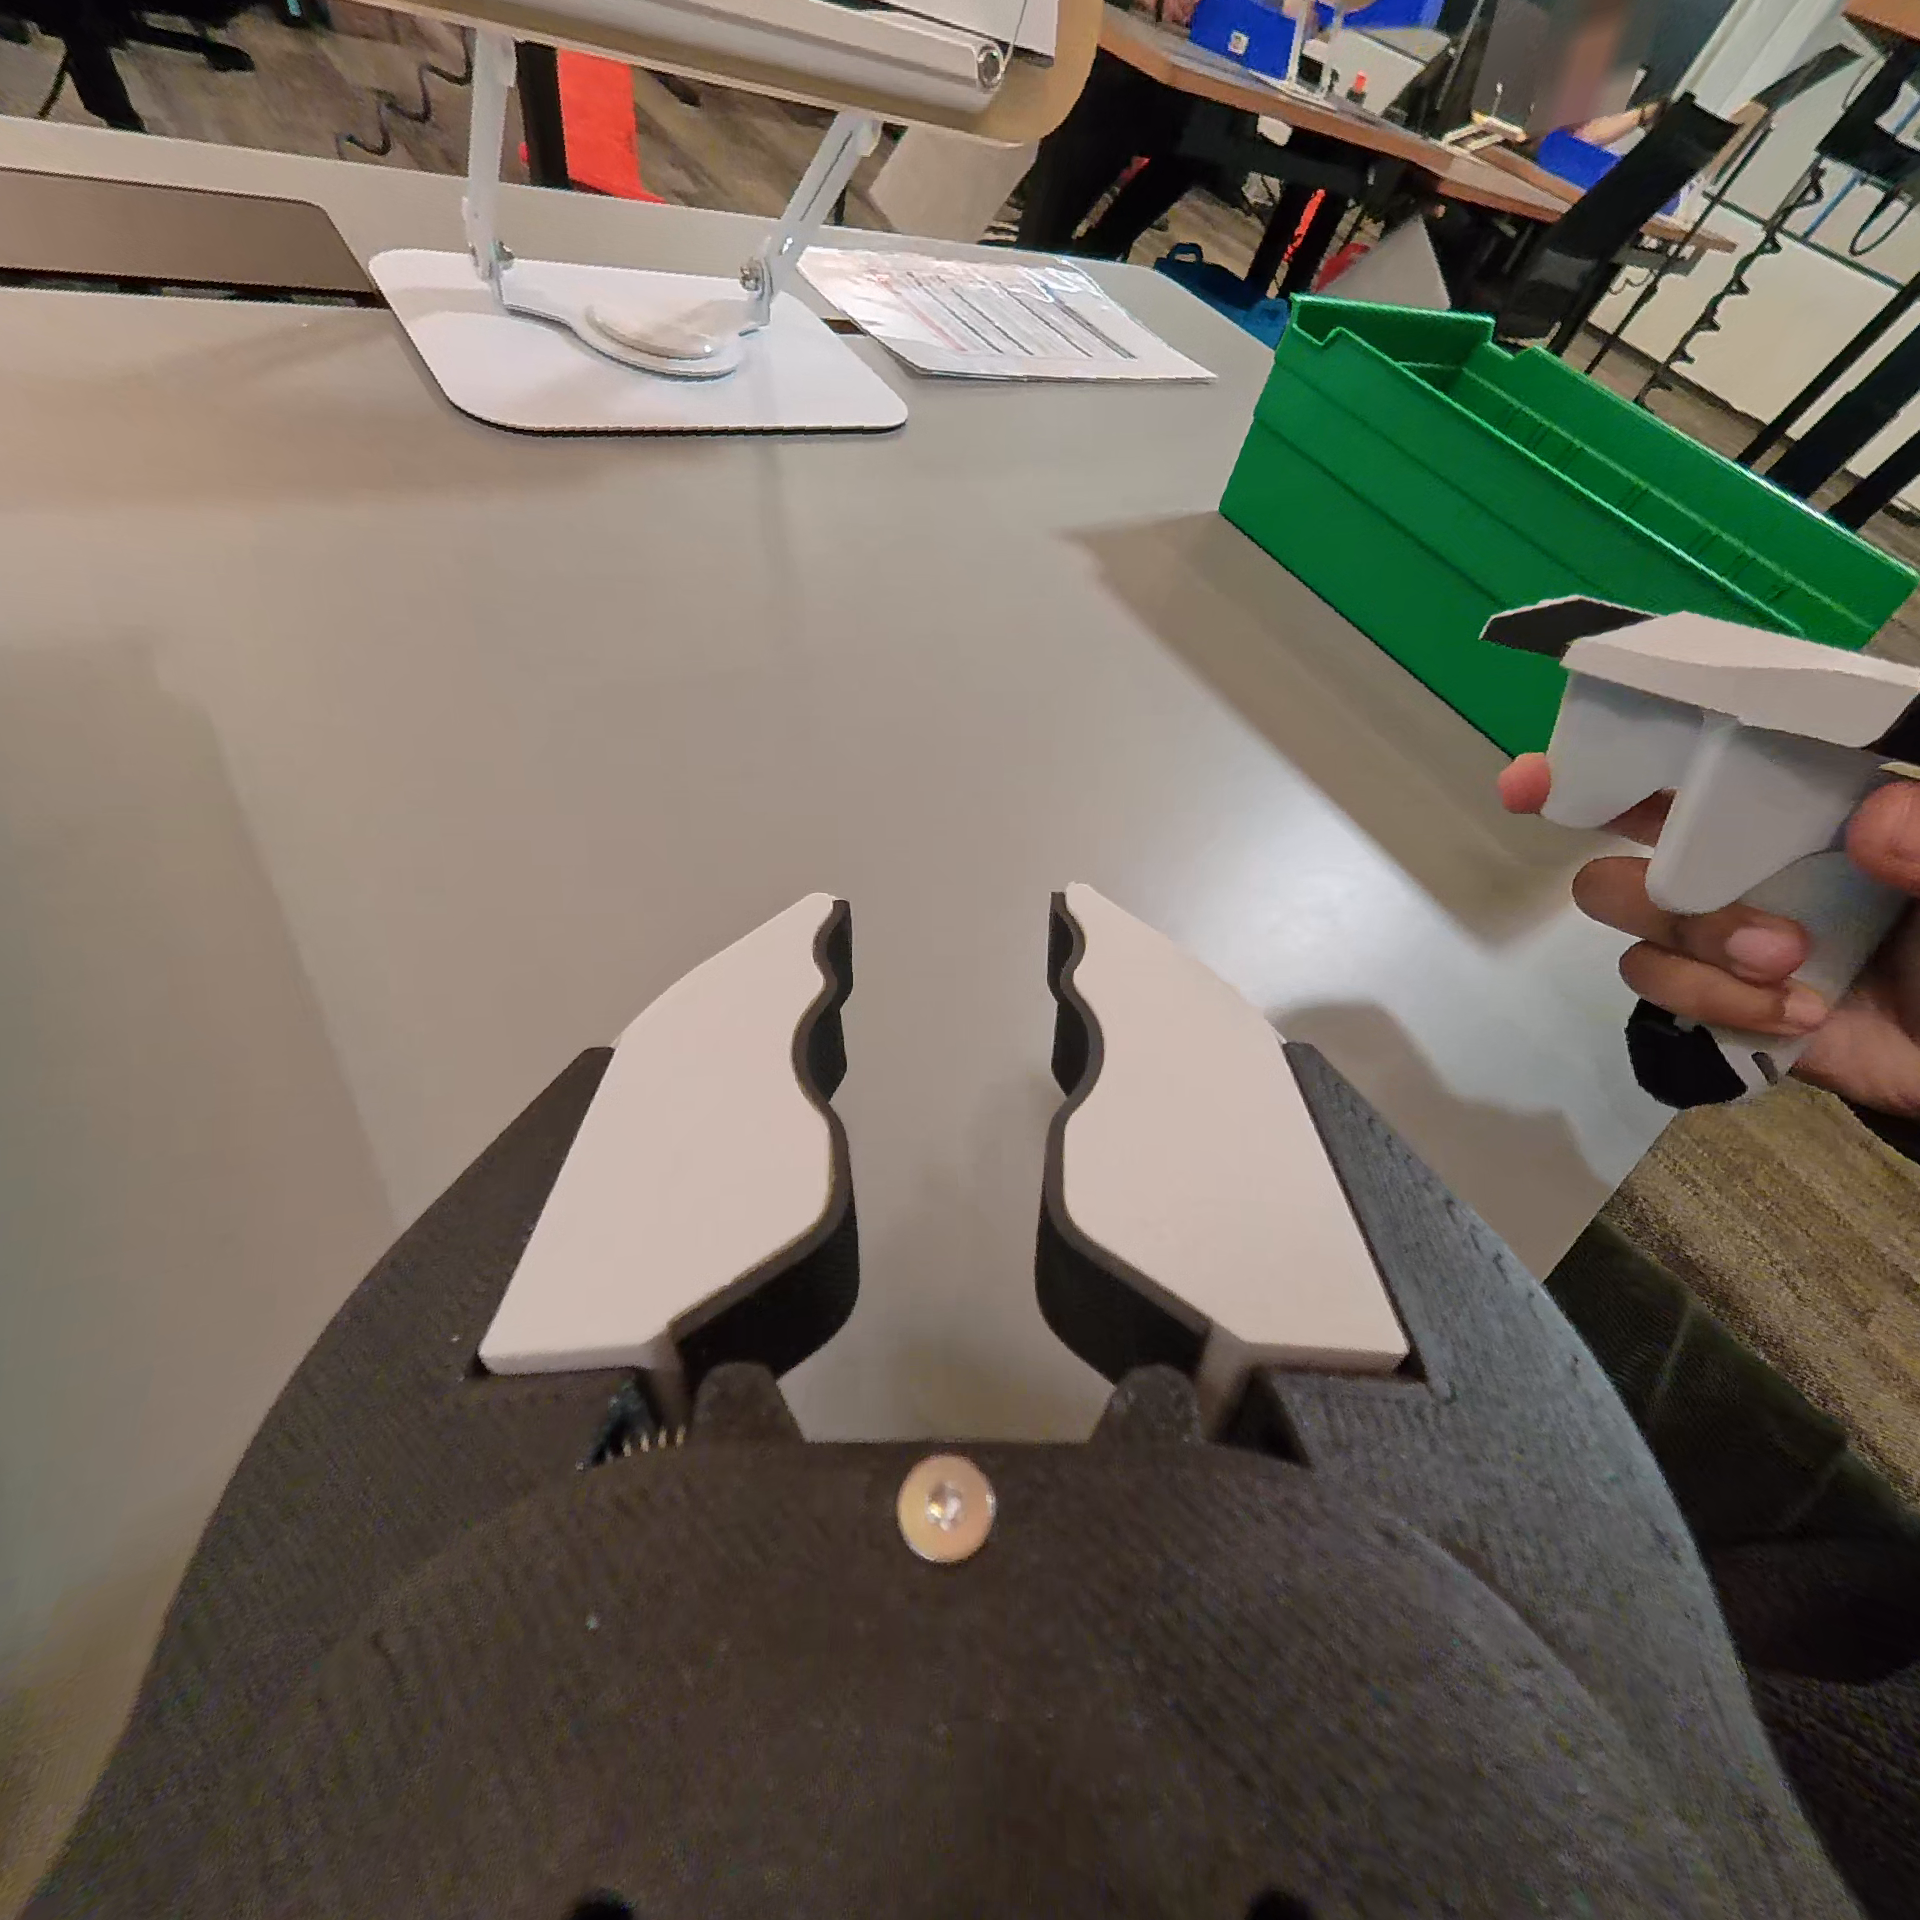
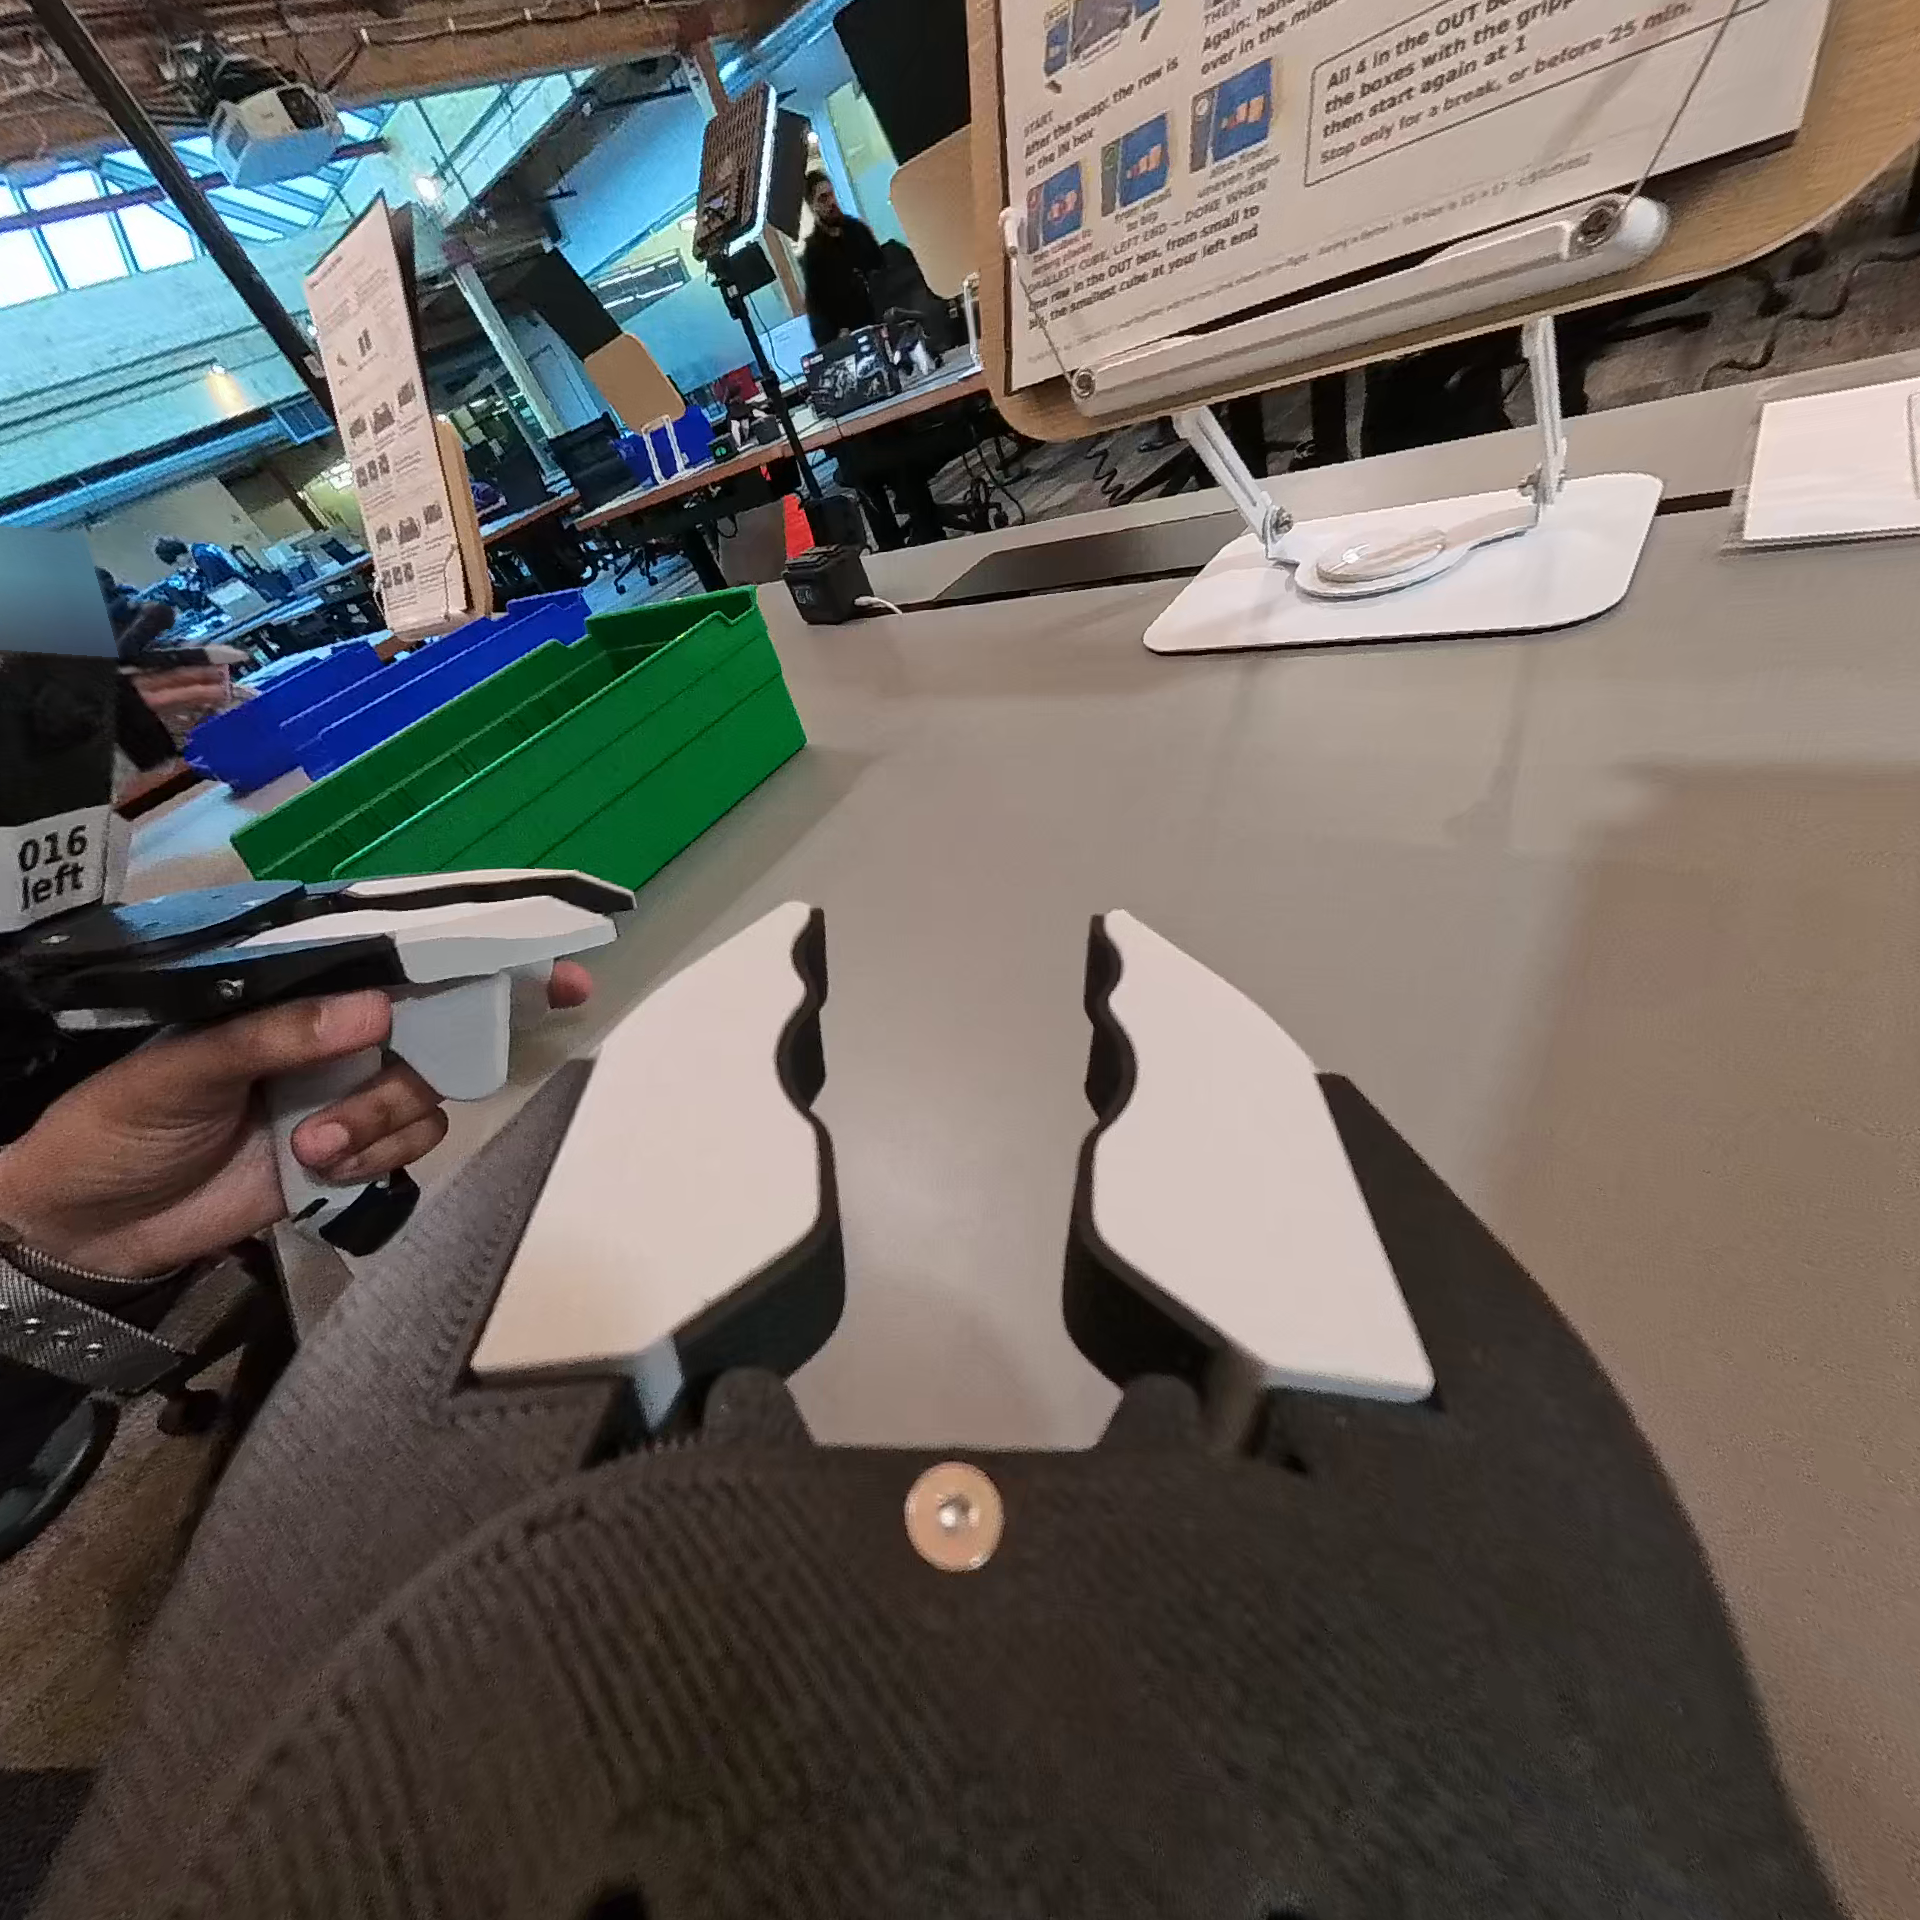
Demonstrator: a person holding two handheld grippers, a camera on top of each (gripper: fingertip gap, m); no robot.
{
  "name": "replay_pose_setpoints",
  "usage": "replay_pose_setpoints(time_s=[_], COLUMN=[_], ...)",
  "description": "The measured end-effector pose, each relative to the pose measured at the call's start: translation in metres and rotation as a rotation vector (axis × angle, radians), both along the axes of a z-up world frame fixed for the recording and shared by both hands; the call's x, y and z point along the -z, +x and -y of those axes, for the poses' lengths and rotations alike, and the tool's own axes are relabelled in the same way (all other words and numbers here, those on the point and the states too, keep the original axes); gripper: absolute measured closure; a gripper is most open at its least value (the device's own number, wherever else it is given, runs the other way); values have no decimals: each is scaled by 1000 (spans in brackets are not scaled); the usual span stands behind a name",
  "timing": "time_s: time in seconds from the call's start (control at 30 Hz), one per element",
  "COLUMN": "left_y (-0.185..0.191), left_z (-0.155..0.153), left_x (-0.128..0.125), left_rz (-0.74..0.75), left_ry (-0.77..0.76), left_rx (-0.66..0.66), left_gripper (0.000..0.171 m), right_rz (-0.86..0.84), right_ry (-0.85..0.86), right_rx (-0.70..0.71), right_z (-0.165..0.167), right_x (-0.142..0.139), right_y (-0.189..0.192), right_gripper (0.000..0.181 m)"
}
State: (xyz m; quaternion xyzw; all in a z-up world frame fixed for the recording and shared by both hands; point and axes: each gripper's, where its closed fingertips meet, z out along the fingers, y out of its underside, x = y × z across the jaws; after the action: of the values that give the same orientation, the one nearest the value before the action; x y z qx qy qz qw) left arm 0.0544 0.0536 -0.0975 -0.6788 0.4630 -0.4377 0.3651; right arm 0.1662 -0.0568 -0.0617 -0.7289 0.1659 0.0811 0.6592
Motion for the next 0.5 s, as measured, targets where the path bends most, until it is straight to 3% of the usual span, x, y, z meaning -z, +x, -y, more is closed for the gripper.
replay_pose_setpoints(time_s=[0.5], left_y=[-2], left_z=[-1], left_x=[2], left_rz=[-23], left_ry=[13], left_rx=[-20], left_gripper=[130], right_rz=[92], right_ry=[-83], right_rx=[-27], right_z=[-4], right_x=[14], right_y=[-11], right_gripper=[136])
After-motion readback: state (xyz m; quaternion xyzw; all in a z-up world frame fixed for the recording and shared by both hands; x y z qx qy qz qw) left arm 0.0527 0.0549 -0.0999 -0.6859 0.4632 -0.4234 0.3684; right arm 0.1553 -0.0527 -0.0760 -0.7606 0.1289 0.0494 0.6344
